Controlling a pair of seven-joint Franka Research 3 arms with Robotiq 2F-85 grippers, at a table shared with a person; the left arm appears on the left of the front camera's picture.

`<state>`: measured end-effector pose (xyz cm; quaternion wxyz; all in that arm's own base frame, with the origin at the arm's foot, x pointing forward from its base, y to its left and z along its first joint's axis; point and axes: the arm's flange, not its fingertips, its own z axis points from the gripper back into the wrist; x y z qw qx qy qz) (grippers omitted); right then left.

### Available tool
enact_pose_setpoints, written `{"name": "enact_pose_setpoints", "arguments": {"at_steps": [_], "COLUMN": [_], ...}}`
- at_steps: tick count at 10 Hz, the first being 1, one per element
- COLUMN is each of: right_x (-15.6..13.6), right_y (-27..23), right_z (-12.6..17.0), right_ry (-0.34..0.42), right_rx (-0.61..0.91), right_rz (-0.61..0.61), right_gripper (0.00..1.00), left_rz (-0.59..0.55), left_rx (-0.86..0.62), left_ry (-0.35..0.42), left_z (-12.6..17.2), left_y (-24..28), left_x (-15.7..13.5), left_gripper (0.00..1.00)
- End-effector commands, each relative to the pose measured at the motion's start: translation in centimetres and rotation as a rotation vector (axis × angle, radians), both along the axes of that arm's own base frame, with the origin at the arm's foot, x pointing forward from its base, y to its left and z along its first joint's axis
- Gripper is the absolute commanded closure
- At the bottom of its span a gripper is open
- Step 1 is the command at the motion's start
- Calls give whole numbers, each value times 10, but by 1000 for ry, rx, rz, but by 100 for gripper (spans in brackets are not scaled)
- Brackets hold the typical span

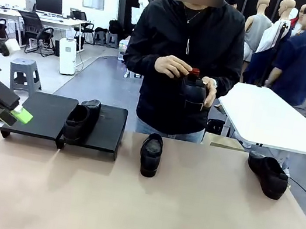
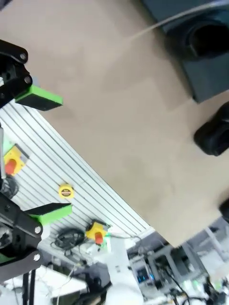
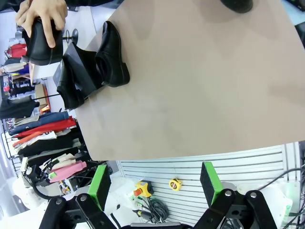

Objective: Organize the shoes by placing them on the stand.
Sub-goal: Place the Shoe from the middle of the table onto the Shoes Stand, then pick up one Shoe and place it in the middle of the table.

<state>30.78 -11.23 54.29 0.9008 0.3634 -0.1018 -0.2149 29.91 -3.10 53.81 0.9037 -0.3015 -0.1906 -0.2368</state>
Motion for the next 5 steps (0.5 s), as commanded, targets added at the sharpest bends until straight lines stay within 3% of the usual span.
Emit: {"name": "enact_pose_setpoints", "arguments": {"at_steps": [1,5], "right_x": [0,0], "right_y": [-3,-3], "right_z": [0,0], "right_ry": [-16,-16], "right_rx": [1,1], "right_rz": [22,22], "right_gripper": [0,0], "left_rz": [-27,-27], "left_rx": [38,38], "left_ry": [-22,-22], "left_z": [9,9], "left_y": [-15,-15], "left_x": [-10,-10], "left_gripper": [0,0]}}
